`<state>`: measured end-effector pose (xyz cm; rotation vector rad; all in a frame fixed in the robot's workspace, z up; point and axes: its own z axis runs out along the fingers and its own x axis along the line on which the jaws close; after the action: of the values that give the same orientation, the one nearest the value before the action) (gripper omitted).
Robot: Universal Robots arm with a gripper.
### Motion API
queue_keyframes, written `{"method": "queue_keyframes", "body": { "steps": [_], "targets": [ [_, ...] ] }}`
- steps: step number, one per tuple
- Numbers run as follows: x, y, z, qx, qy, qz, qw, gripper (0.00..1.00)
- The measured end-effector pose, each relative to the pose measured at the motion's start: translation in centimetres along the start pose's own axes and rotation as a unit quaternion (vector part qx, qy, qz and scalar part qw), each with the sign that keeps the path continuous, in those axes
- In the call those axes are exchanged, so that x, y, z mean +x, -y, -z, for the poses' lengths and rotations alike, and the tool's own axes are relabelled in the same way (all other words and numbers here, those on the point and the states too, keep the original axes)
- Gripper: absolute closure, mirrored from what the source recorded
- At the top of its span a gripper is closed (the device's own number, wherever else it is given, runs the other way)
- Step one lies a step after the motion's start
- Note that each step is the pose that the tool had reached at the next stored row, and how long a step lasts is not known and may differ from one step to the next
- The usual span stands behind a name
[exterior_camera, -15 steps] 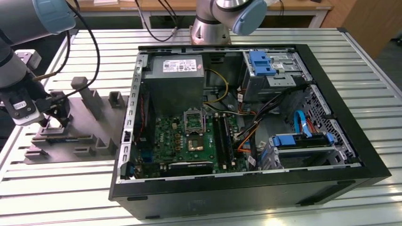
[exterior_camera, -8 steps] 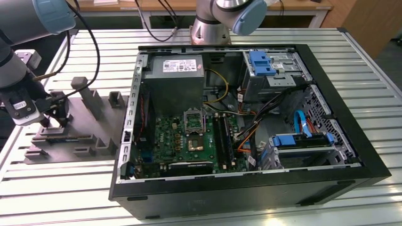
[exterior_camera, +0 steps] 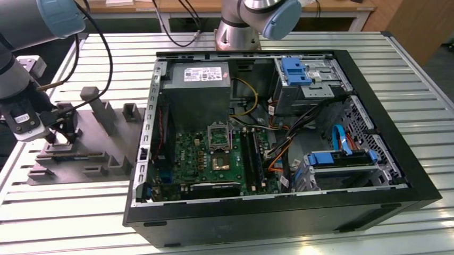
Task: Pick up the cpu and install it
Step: 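Pick up the cpu and move it towards the insertion slot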
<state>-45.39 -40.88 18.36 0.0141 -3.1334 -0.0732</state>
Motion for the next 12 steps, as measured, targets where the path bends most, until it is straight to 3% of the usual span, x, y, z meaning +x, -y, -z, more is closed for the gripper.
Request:
{"method": "queue_keyframes", "body": {
  "steps": [12],
  "targets": [
    [0.0,0.0,-0.03,0.0,0.0001,-0.004,1.0,0.51]
  ]
}}
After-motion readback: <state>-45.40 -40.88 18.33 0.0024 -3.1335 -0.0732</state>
